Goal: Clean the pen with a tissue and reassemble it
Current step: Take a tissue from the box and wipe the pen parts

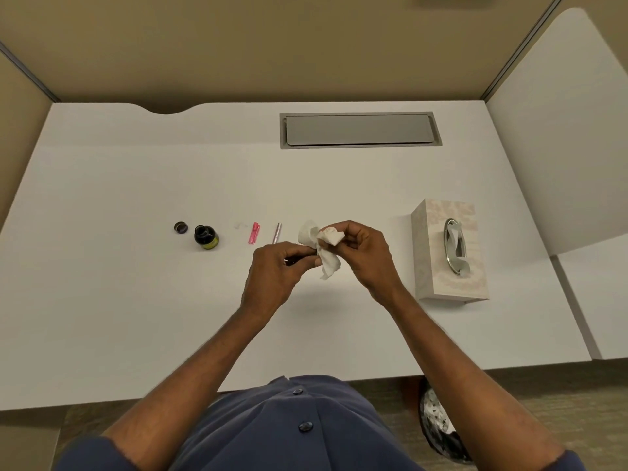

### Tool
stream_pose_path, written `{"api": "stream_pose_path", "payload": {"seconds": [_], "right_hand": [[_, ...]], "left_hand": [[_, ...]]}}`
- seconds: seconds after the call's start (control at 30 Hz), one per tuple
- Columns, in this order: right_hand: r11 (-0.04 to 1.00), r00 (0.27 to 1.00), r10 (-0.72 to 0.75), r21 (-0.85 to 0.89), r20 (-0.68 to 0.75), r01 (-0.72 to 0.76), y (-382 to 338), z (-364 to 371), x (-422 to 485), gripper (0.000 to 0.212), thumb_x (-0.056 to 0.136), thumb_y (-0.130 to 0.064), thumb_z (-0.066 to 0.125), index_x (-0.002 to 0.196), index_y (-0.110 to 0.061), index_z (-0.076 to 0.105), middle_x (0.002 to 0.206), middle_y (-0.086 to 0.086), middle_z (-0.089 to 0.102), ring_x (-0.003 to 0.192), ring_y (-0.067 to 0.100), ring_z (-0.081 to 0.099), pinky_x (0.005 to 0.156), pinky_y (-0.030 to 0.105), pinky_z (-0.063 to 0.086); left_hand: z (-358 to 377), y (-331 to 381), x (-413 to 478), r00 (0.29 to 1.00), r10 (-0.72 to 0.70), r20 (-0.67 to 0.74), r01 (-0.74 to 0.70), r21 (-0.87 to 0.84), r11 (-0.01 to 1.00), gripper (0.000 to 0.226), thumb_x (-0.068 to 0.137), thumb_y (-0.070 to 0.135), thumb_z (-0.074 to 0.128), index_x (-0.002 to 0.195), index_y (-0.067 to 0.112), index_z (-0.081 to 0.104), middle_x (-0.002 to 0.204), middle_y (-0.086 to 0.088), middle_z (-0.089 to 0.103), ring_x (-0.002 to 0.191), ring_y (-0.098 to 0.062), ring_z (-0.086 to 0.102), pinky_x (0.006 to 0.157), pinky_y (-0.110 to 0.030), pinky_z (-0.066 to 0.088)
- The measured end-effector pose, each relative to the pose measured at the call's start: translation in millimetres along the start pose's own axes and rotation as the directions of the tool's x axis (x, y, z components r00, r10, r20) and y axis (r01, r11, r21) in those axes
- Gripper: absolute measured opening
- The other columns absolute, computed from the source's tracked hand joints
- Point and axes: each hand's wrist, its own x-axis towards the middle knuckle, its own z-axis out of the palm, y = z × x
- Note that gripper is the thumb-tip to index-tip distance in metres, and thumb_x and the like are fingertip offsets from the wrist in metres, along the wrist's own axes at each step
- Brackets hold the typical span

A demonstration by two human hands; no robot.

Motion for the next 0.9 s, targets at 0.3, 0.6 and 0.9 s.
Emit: {"api": "stream_pose_path", "payload": {"seconds": [0.3,0.6,0.9], "right_hand": [[0.986,0.943,0.098,0.16,-0.318,-0.049,6.0,-12.9,19.8,0.013,0.091,-0.014,0.076,0.104,-0.013,0.075,0.097,0.005,0.08,0.091,0.018,0.073,0.092,0.045,0.056],[0.997,0.997,0.077,0.011,0.024,-0.077,-3.9,2.1,5.3,0.017,0.096,-0.002,0.065,0.112,-0.004,0.07,0.114,0.014,0.075,0.1,0.019,0.073,0.084,0.034,0.059],[0.872,0.944,0.249,0.374,0.217,-0.316,-9.4,14.4,-6.7,0.035,0.104,-0.023,0.058,0.126,0.002,0.068,0.123,0.014,0.073,0.113,0.025,0.071,0.1,0.033,0.055]], "left_hand": [[-12.8,1.5,-5.9,0.994,-0.039,-0.102,0.038,-0.018,0.999,0.018,0.08,0.025,0.084,0.098,0.022,0.083,0.089,0.014,0.078,0.083,0.005,0.071,0.073,-0.007,0.048],[-15.0,5.0,-11.1,0.994,-0.007,-0.109,0.004,-0.031,1.0,0.018,0.076,0.022,0.088,0.094,0.022,0.083,0.085,0.012,0.077,0.08,-0.001,0.072,0.075,-0.018,0.055],[-26.1,-3.2,-8.0,0.987,0.01,-0.158,-0.004,0.039,0.999,0.018,0.078,0.023,0.086,0.096,0.021,0.082,0.087,0.013,0.076,0.081,0.001,0.071,0.075,-0.024,0.057]]}}
